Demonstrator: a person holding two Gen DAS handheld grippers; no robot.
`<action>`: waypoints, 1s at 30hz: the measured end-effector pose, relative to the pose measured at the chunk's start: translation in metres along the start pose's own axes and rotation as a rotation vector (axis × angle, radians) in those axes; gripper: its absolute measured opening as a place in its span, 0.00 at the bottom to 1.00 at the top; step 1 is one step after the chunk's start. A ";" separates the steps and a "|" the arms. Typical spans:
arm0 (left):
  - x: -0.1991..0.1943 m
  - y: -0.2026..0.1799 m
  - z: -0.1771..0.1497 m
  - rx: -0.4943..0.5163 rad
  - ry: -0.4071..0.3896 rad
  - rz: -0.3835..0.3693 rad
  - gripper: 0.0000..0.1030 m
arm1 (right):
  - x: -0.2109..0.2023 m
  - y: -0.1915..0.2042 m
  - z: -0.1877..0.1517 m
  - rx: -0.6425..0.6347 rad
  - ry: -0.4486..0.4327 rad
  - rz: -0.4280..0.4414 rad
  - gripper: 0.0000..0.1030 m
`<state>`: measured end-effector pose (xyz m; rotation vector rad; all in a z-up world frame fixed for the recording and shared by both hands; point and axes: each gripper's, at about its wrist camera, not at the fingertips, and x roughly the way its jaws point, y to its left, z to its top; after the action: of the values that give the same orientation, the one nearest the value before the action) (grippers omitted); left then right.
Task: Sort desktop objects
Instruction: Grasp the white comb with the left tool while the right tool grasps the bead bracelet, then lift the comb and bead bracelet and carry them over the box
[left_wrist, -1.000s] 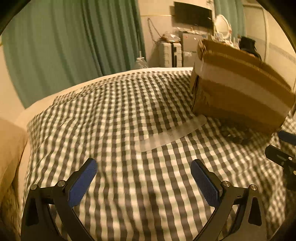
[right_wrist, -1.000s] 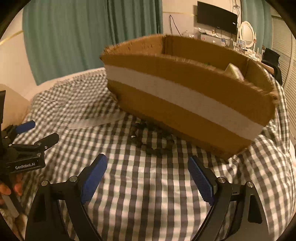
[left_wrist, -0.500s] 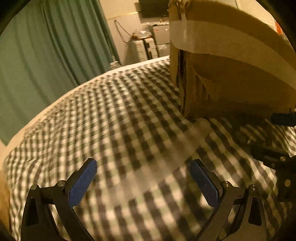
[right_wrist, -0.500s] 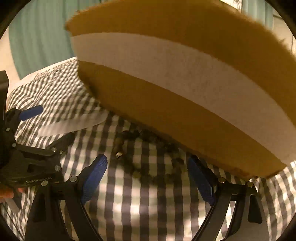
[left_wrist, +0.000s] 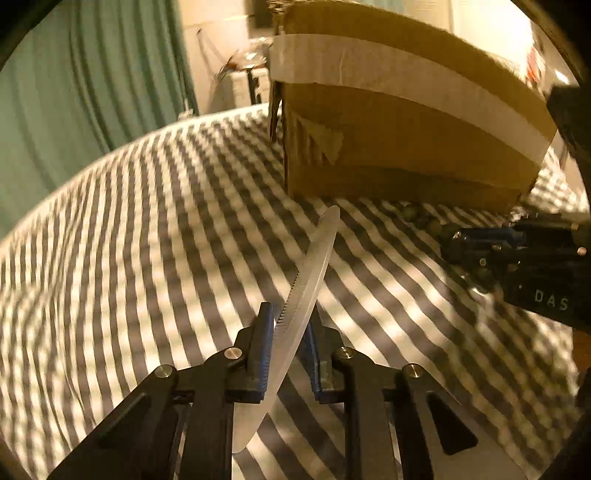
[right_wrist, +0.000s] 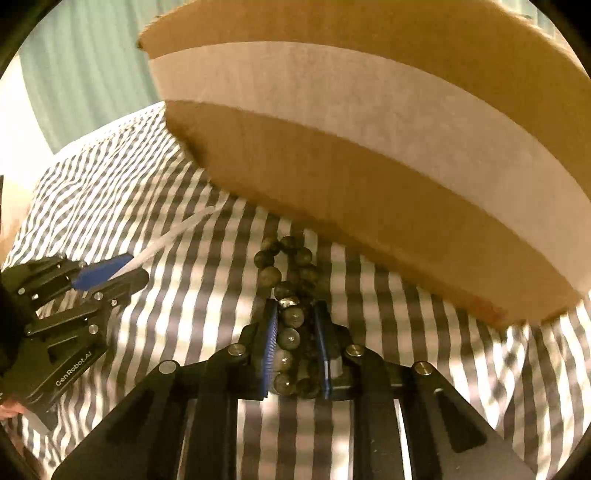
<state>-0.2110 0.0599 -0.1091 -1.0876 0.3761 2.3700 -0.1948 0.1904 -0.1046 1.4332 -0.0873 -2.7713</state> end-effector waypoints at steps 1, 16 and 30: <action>-0.004 0.000 -0.005 -0.023 0.008 -0.007 0.16 | -0.005 0.000 -0.005 -0.003 0.000 0.012 0.16; -0.074 -0.022 -0.074 -0.241 0.063 -0.017 0.07 | -0.041 0.019 -0.044 -0.040 0.022 0.144 0.11; -0.103 -0.023 -0.057 -0.256 -0.031 -0.016 0.03 | -0.096 0.031 -0.053 -0.083 -0.054 0.178 0.11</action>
<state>-0.1058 0.0203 -0.0679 -1.1579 0.0525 2.4661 -0.0965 0.1612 -0.0554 1.2650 -0.0945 -2.6369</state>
